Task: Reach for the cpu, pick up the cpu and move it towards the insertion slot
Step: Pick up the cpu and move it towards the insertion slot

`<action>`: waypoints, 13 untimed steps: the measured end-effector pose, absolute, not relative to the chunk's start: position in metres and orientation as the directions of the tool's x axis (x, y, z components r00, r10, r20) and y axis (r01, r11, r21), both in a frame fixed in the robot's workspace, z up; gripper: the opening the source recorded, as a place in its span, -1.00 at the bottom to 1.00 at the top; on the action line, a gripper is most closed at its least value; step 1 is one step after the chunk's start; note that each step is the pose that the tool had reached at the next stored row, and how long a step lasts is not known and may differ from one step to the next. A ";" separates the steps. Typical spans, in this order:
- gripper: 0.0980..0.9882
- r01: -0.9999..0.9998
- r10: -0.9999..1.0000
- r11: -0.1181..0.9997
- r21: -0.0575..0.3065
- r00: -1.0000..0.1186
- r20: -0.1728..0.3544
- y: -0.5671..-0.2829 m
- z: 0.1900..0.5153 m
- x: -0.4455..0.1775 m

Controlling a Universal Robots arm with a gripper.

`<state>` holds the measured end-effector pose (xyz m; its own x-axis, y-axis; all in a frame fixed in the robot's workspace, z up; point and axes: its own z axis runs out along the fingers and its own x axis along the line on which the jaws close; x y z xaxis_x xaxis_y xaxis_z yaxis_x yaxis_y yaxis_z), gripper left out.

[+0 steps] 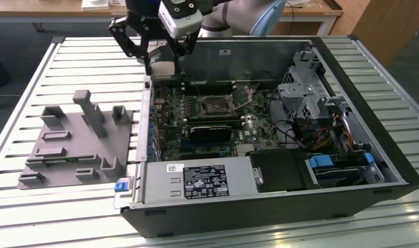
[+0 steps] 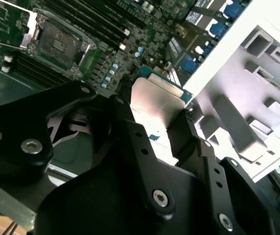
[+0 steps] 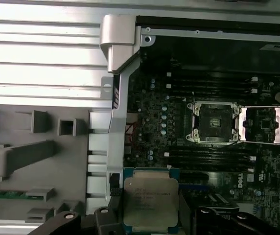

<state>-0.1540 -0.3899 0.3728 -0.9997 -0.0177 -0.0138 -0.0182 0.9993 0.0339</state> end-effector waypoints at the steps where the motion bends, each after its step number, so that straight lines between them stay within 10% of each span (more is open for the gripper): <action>1: 0.00 -0.018 -0.018 0.999 0.034 -1.000 -0.014 -0.390 0.373 -0.152; 13: 0.00 -0.018 -0.018 0.999 0.034 -1.000 -0.014 -0.388 0.372 -0.132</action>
